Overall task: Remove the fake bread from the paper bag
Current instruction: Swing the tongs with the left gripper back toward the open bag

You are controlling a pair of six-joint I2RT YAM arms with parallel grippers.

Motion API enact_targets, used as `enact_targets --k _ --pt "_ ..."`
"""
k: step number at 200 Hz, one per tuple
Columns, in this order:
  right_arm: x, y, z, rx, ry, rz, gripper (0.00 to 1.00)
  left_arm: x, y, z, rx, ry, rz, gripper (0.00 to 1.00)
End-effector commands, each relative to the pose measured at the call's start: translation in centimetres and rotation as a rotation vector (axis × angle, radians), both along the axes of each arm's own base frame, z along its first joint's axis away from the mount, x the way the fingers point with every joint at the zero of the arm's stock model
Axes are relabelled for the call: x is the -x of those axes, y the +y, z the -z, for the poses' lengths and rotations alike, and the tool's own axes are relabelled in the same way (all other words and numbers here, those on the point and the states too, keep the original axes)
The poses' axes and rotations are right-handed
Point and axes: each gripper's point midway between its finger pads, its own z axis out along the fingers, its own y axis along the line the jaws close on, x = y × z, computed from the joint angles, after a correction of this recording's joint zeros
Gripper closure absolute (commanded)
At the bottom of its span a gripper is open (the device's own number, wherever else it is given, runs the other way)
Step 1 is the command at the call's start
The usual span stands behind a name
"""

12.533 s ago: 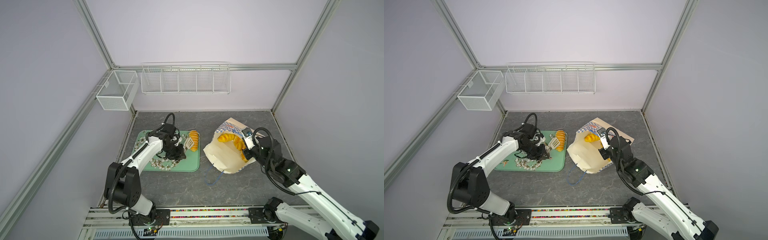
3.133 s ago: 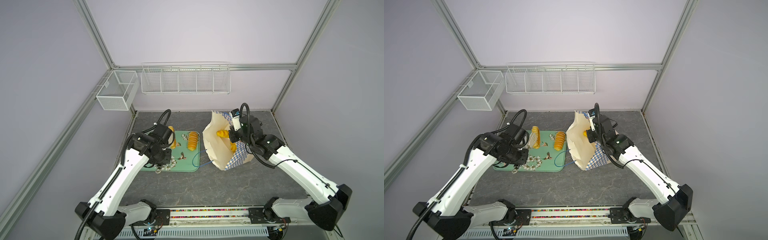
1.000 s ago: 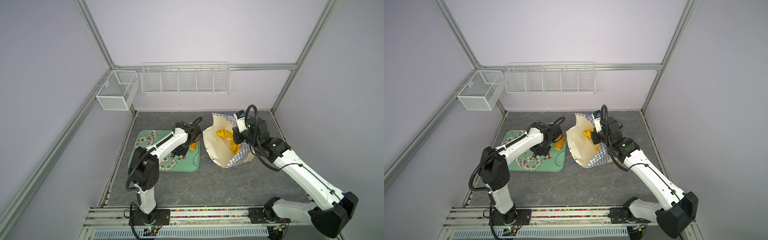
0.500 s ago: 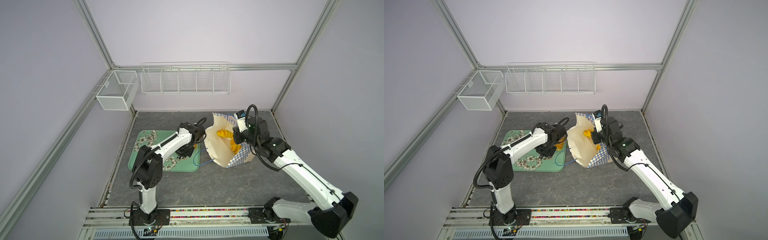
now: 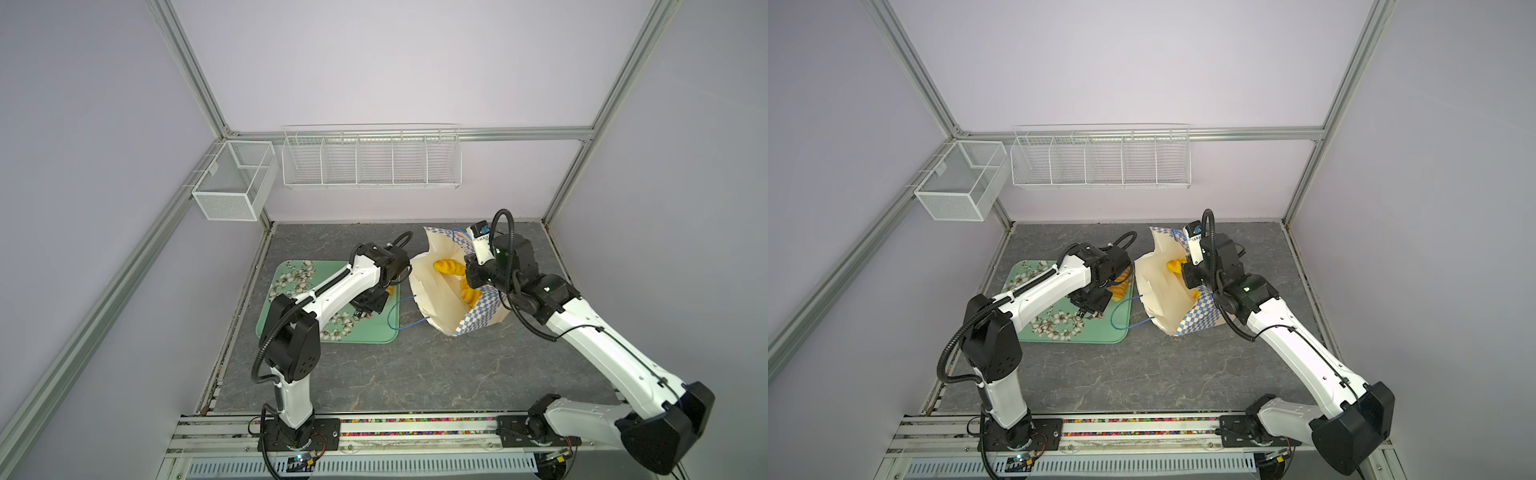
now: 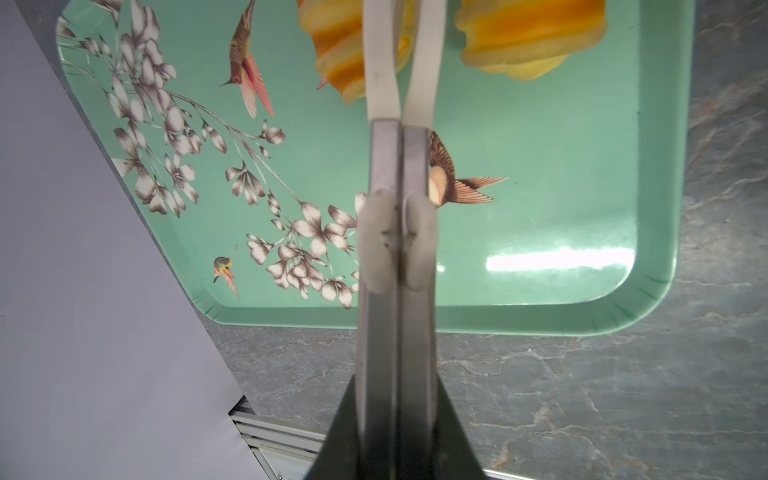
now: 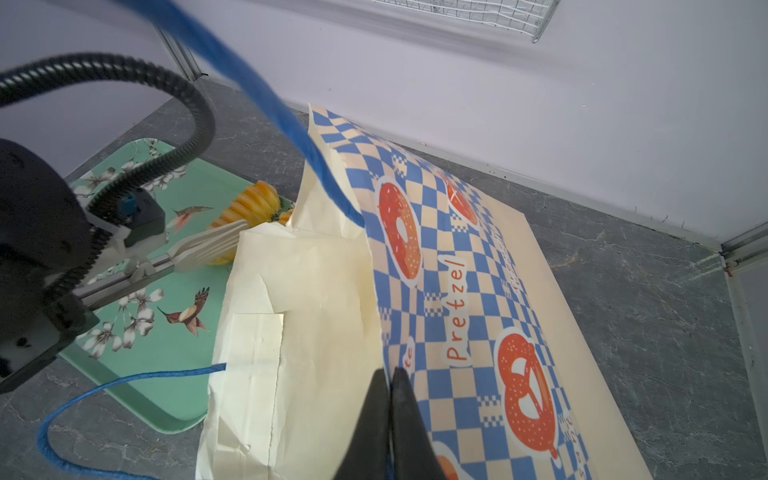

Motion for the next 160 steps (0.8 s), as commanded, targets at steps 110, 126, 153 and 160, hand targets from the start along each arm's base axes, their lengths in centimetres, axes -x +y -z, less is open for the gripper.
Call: enact_targets --k 110,126,153,160 --pt "1.7 -1.0 -0.9 -0.077 -0.095 -0.009 0.93 4.2 -2.1 -17.8 0.599 -0.370 0.173 0.95" --pt "1.8 -1.0 -1.0 -0.100 -0.103 -0.004 0.93 5.8 -3.8 -18.6 0.692 -0.355 0.203 0.94" --pt "2.3 -0.8 -1.3 -0.143 -0.128 -0.017 0.93 9.0 -8.4 -17.3 0.753 -0.269 0.261 0.93" --pt "2.4 -0.8 -1.4 -0.151 -0.137 -0.017 0.93 10.0 -9.6 -16.6 0.758 -0.235 0.277 0.93"
